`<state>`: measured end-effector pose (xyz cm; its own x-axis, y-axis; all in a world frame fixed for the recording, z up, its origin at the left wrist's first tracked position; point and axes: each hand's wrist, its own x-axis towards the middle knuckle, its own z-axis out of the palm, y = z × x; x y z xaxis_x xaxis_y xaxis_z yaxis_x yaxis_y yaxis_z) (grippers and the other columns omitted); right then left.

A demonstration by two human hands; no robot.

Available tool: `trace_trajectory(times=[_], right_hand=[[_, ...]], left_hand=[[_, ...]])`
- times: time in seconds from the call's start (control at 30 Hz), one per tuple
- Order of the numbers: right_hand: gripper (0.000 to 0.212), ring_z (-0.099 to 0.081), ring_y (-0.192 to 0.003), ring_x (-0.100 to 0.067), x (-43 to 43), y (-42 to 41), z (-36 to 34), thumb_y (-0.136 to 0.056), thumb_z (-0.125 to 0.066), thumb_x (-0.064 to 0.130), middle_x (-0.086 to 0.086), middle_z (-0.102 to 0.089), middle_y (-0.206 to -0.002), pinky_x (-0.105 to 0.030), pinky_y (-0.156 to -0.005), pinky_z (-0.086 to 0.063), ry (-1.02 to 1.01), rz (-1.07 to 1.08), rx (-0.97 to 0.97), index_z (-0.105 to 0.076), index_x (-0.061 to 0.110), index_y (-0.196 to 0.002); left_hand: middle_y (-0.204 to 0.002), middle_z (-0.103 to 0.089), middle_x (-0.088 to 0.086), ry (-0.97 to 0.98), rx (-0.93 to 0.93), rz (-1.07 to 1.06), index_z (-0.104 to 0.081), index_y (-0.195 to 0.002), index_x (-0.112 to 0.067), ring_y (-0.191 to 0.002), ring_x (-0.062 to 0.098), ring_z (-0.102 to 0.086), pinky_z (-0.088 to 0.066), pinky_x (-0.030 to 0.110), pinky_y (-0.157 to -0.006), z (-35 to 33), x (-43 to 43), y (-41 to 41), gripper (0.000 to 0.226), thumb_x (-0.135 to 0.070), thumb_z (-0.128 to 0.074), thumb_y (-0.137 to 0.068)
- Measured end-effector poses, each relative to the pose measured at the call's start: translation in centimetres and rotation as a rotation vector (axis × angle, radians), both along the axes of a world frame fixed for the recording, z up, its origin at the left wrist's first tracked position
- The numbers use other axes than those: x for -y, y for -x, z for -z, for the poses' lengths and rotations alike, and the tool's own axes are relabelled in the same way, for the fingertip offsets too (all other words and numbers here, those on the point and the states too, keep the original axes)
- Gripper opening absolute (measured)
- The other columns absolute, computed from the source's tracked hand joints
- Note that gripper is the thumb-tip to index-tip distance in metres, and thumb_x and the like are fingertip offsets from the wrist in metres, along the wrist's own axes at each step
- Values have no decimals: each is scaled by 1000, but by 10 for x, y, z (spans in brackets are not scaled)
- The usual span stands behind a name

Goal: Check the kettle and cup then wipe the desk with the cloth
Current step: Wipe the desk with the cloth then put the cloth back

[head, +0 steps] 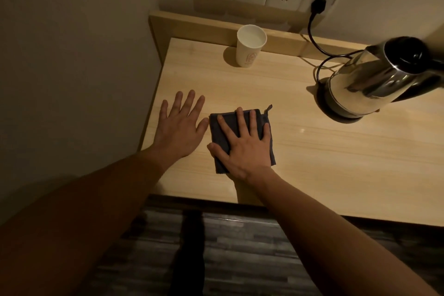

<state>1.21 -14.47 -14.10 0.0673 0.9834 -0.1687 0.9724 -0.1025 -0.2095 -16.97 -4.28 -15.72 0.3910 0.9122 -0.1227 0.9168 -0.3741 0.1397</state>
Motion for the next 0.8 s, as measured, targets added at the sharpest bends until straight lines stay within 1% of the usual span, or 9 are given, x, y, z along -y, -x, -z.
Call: trace_trajectory(times=[0.2,0.33,0.47,0.53,0.57,0.63,0.67,0.73,0.8], right_hand=[[72,15,-161,-29,58,6,3,-100,-9,80,0,5,-176,-60,-126,5,-20,-125,25,3,49,-163],[62,0,-162,-26,92,10,1,-110,-16,60,0,-9,-175,-52,-129,-10,-61,-191,19,-12,35,-166],[54,-12,-161,-15,123,12,-13,-112,-24,48,5,-25,-172,-40,-128,-16,-85,-218,-113,-32,32,-163],[50,-27,-157,-10,137,9,-28,-111,-28,46,8,-42,-165,-33,-123,-24,-42,-195,-293,-47,33,-156],[47,-42,-150,-11,143,7,-36,-111,-32,45,7,-55,-155,-31,-117,-33,0,-135,-447,-55,32,-150],[44,-68,-118,-14,150,0,-58,-106,-40,52,4,-76,-123,-27,-94,-50,81,137,-847,-69,35,-136],[45,-72,-106,-13,151,-4,-71,-102,-42,59,6,-79,-113,-22,-84,-51,120,311,-1026,-72,41,-129],[41,-73,-107,-9,146,-20,-87,-103,-41,59,10,-78,-118,-15,-81,-52,207,580,-1303,-75,47,-122],[39,-74,-113,-18,131,-42,-100,-106,-44,49,1,-77,-124,-24,-82,-60,190,776,-1540,-77,35,-122]], left_hand=[[-175,11,-2,83,26,10,3,-165,-37,-160,23,16,10,54,-128,-9,5,4,68,-64,-8,-103],[-175,10,-3,41,57,6,1,-165,-40,-160,21,15,10,52,-127,-9,38,3,66,-63,-7,-103],[-175,11,-5,61,91,-6,2,-164,-41,-160,20,14,8,51,-127,-10,64,-12,68,-63,-7,-101],[-175,12,-6,86,110,-12,4,-164,-42,-160,19,15,8,50,-128,-11,70,-22,68,-63,-7,-100],[-175,13,-6,96,116,-15,4,-164,-42,-160,19,15,8,50,-128,-12,71,-28,69,-64,-6,-100],[-175,14,-6,110,123,-33,5,-164,-42,-160,18,16,9,49,-127,-15,69,-42,71,-65,-4,-98],[-175,13,-6,118,130,-54,5,-164,-41,-160,19,15,9,50,-127,-16,68,-50,72,-67,-3,-97],[-175,13,-5,134,118,-101,7,-164,-40,-160,20,15,9,51,-127,-17,66,-63,74,-69,0,-96],[-175,11,-2,109,64,-115,10,-163,-38,-161,23,13,8,55,-127,-13,66,-69,75,-70,2,-96]])
